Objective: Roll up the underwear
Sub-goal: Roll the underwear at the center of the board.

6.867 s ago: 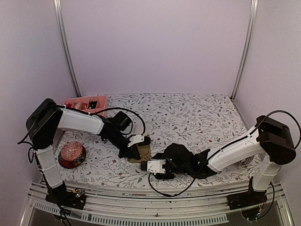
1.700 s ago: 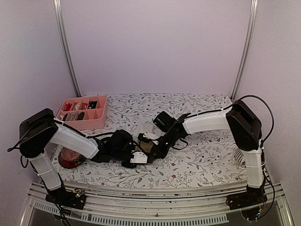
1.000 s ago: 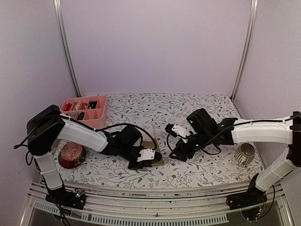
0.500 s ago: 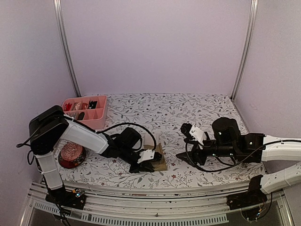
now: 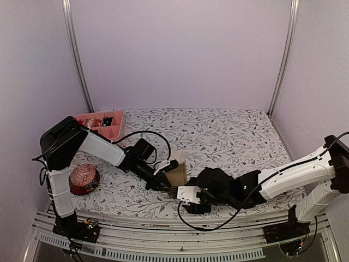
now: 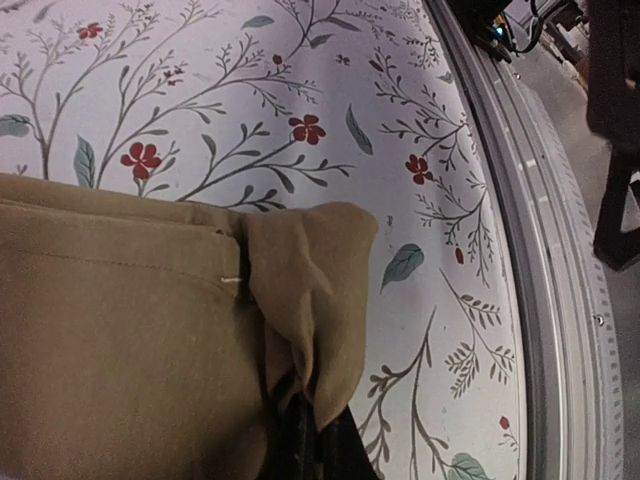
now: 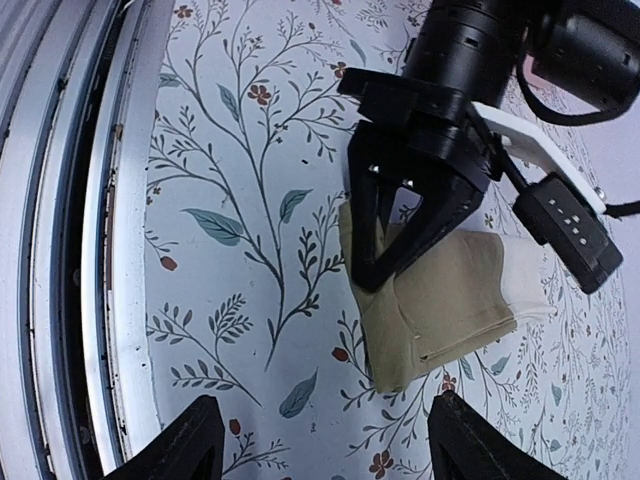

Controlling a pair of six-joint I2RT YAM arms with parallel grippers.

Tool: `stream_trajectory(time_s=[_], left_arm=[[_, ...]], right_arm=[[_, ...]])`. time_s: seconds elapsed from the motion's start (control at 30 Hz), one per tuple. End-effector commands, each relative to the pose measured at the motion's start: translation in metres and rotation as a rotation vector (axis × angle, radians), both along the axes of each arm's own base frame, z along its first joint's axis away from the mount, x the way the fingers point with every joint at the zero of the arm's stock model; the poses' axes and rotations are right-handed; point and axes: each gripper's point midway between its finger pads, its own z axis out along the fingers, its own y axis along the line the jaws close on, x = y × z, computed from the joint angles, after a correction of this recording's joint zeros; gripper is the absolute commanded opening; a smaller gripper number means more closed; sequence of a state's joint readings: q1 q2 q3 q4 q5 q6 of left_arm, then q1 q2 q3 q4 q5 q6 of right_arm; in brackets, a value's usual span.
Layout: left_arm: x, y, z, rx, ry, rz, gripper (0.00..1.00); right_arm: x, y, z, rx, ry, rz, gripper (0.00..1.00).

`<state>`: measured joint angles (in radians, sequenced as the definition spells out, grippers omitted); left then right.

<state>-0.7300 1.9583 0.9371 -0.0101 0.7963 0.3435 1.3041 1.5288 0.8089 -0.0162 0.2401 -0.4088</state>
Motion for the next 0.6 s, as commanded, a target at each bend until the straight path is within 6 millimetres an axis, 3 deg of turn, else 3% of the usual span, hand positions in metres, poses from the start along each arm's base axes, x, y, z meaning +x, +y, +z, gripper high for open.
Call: stream_trajectory(time_s=[0.0,0.23,0.4,0.57], left_arm=[[-0.003,0.012,-0.025,0.080,0.165,0.038,0.00],[0.006,0.018,-0.029,0.093,0.220,0.063,0.00],[0.009,0.019,-0.038,0.118,0.239,0.071,0.00],[0.010,0.020,-0.044,0.134,0.256,0.071,0.00]], right_arm=[[0.003,0.024,-0.003,-0.059,-0.165,0.112,0.70],[0.016,0.034,-0.024,-0.143,-0.268,0.164,0.40],[0.036,0.029,-0.039,-0.196,-0.276,0.148,0.33],[0.052,0.023,-0.045,-0.202,-0.281,0.128,0.33]])
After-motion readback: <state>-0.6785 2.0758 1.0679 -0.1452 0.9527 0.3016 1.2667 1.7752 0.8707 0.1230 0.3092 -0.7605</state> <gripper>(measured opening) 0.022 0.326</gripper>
